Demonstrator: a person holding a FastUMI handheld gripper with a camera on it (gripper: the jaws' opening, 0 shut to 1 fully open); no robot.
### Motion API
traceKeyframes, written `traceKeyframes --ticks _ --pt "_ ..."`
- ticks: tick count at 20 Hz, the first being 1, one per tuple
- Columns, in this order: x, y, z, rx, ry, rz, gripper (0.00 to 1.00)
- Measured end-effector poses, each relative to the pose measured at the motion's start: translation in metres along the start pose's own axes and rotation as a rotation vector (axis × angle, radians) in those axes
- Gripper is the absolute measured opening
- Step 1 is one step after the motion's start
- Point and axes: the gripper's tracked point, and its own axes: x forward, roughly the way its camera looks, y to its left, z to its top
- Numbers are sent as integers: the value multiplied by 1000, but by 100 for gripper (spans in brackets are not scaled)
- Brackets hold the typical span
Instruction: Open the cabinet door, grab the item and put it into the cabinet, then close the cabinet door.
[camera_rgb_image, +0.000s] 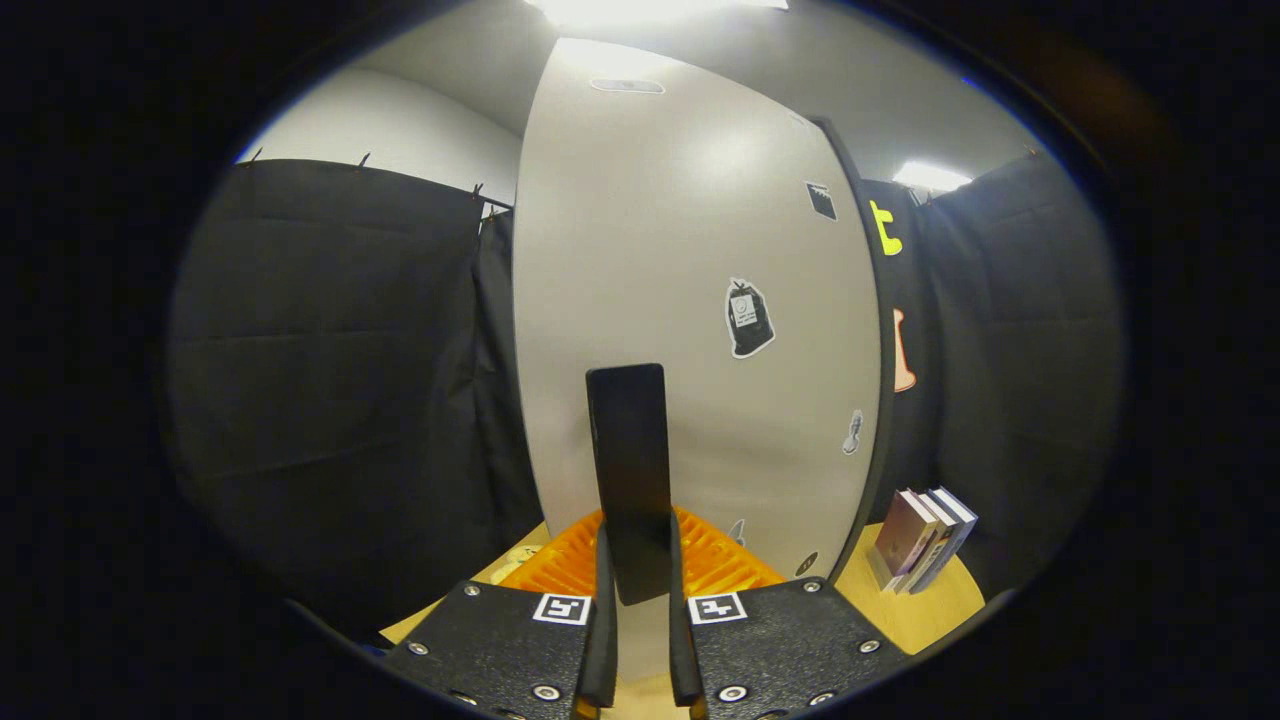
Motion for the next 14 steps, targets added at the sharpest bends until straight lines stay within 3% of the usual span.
traceKeyframes --ticks 14 --pt "-71 -74 -8 117 4 -140 20"
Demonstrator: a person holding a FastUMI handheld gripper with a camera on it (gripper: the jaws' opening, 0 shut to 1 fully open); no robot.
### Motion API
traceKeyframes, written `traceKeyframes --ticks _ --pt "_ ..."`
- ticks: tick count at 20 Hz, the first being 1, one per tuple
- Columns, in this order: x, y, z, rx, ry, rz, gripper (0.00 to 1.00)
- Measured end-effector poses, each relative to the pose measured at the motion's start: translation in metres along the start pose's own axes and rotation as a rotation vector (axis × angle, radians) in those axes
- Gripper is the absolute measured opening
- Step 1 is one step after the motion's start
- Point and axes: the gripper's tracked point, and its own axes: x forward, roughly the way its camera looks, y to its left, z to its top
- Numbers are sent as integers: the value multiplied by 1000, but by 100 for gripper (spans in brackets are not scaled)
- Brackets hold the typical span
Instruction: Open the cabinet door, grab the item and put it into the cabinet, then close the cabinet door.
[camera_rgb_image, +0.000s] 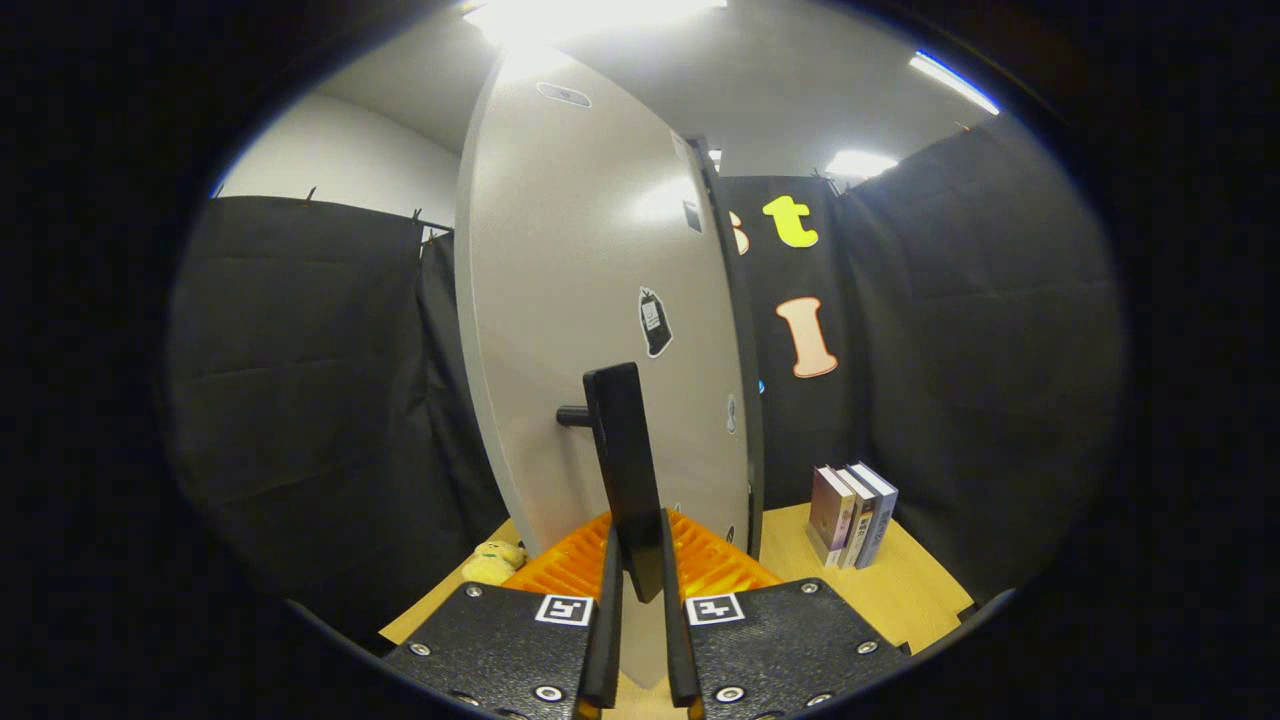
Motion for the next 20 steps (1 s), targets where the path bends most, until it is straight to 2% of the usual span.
traceKeyframes --ticks 4,11,14,17,20 --pt "-9 -18 3 1 -17 -45 15" --pt "-23 -60 7 -90 -41 -222 13" --pt "-34 -70 13 -90 -71 -287 10" --pt "-47 -77 22 -72 -119 -332 10" --pt "-64 -91 32 -61 -193 -399 16"
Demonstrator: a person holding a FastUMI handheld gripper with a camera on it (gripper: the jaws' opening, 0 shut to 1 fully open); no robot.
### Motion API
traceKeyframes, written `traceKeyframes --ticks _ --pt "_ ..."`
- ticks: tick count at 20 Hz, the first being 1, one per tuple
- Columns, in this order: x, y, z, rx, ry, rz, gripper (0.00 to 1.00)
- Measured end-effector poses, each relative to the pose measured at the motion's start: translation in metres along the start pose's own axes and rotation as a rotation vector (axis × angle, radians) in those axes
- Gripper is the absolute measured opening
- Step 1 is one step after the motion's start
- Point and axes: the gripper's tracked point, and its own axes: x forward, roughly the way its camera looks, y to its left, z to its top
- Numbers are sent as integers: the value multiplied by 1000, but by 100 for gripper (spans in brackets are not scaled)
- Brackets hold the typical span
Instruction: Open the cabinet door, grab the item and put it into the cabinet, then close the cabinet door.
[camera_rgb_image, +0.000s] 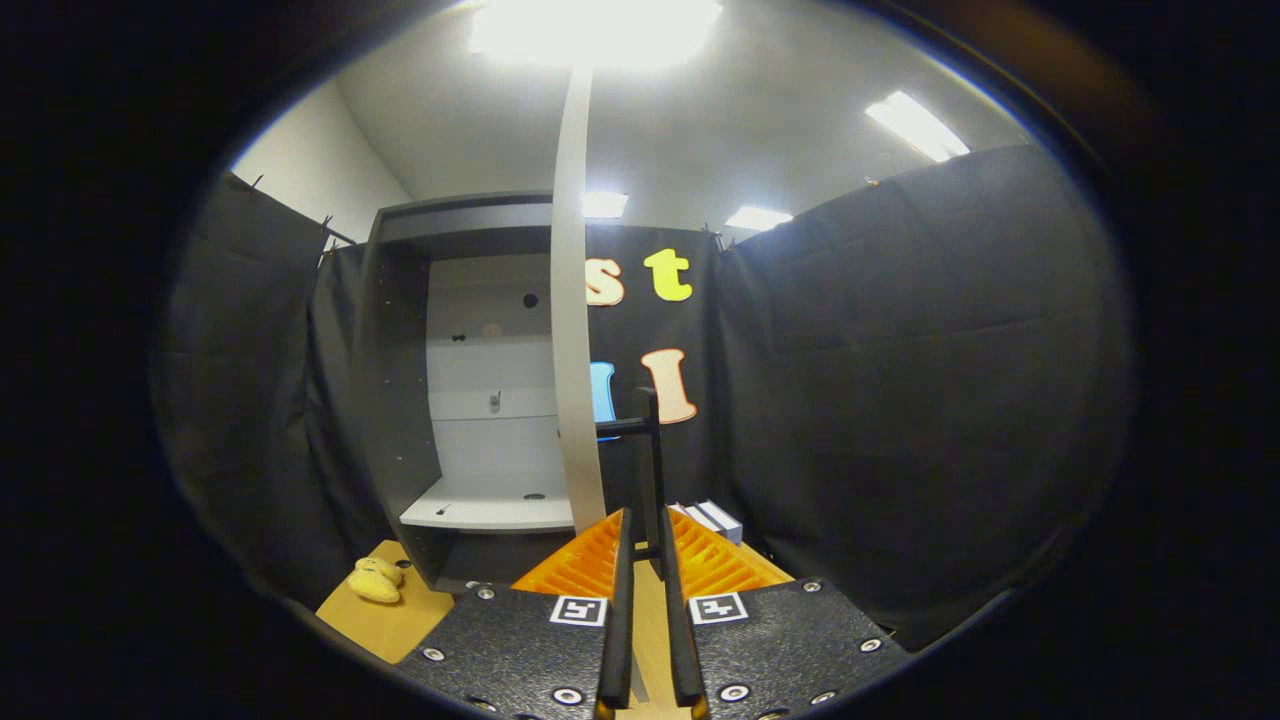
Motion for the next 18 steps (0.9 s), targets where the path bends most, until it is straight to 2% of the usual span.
traceKeyframes --ticks 3,5,8,10,18 --pt "-16 22 19 99 -64 74 25" --pt "-21 38 21 142 -85 114 41" --pt "-20 61 6 132 -85 156 83" --pt "-19 80 -9 96 -69 182 92" --pt "-24 163 -84 44 -37 262 94"
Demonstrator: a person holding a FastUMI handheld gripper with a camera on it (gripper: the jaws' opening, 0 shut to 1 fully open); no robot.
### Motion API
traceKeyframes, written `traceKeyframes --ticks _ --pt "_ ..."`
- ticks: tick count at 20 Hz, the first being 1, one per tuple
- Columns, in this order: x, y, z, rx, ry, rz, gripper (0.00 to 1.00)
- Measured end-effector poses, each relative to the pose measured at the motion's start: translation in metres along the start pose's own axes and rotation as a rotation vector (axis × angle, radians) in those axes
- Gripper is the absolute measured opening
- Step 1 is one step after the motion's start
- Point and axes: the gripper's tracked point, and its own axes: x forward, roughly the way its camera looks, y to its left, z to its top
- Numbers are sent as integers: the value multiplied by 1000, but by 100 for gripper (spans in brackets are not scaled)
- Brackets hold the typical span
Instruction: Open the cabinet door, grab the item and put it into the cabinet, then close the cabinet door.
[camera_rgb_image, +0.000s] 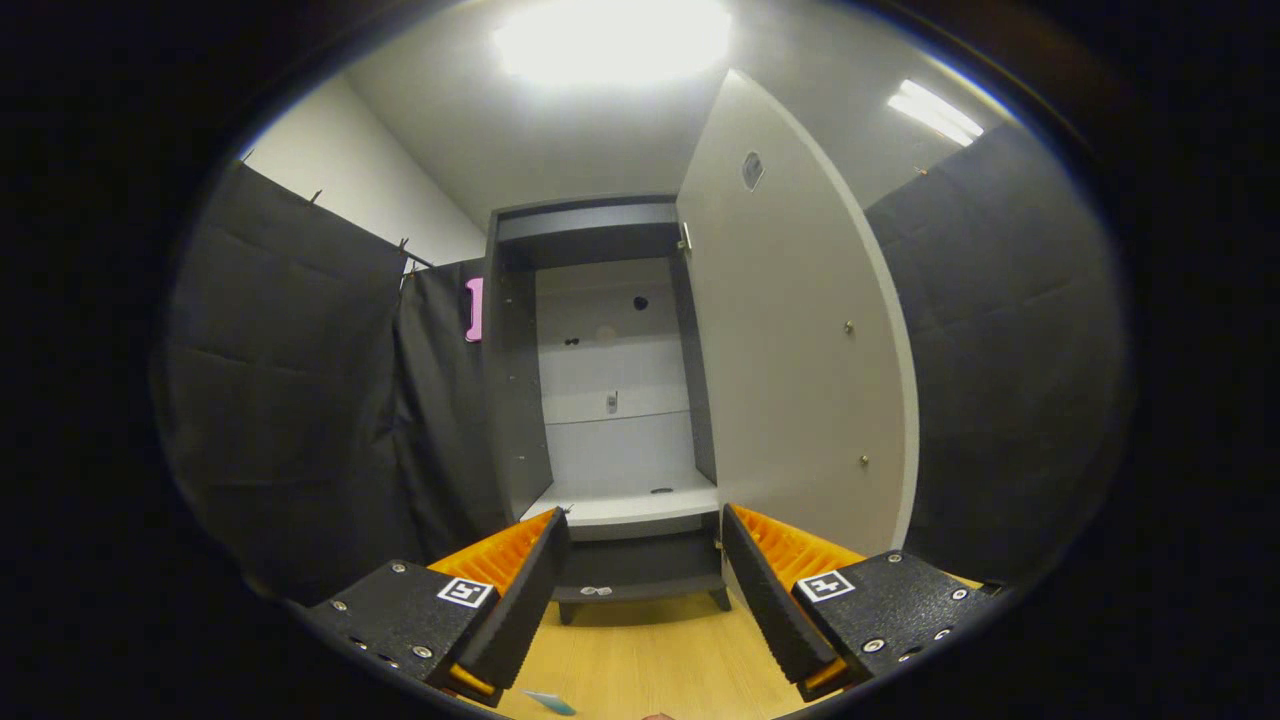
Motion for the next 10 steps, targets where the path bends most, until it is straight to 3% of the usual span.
traceKeyframes --ticks 10 --pt "0 74 -118 28 126 104 94"
